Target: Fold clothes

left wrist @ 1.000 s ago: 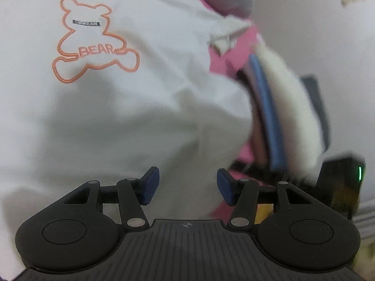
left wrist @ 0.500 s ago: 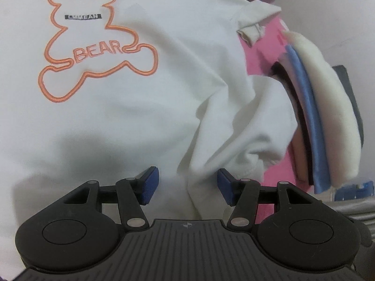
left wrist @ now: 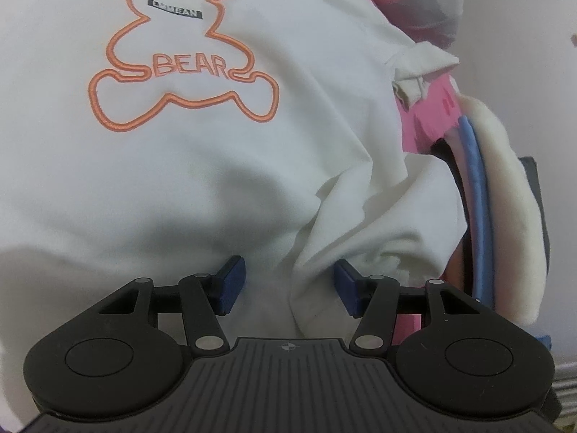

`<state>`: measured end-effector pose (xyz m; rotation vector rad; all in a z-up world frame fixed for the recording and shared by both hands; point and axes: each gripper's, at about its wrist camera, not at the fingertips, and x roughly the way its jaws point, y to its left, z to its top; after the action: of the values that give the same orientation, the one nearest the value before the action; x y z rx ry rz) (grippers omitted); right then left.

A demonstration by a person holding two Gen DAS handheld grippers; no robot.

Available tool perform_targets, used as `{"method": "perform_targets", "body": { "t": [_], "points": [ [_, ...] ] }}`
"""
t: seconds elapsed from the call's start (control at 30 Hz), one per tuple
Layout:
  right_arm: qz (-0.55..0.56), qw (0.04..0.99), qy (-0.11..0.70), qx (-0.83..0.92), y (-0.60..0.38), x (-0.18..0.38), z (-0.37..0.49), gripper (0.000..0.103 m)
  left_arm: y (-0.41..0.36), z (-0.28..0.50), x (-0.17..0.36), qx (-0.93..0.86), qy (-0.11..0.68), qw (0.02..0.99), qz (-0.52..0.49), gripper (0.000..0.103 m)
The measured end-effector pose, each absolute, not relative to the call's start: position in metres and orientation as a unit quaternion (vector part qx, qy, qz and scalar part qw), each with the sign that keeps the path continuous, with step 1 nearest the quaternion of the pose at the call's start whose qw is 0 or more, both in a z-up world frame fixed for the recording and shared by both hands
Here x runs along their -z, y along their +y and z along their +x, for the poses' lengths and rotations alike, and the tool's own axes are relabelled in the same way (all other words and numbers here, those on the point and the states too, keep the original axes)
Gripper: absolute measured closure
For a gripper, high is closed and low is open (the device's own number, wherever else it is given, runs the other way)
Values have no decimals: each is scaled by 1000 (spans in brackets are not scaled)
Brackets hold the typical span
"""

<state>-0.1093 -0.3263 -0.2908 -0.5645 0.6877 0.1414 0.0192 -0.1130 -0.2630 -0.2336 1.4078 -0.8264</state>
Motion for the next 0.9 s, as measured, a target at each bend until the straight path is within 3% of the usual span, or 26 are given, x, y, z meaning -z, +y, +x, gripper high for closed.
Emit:
{"method": "perform_targets", "body": {
  "t": [0.07,0.13,0.2,0.33,0.6,0.9],
  "points": [
    [-284,904,314,-64,-328,284,-113,76,-110,19,263,361,627,681,-115,48],
    [-272,913,298,-62,-333,271,-115,91,-107,18,261,352,628,683,-126,48],
    [-247,922,289,-65,-337,255,-116,98,-105,18,259,342,628,686,-134,48],
    [-157,934,313,-78,-353,209,-118,100,-100,13,248,333,623,693,-144,48],
    [124,909,397,-24,-427,130,-139,103,-118,-12,219,399,608,676,-118,47],
    [68,828,549,93,-460,238,-154,103,-165,-50,248,414,610,676,0,47]
  ]
}}
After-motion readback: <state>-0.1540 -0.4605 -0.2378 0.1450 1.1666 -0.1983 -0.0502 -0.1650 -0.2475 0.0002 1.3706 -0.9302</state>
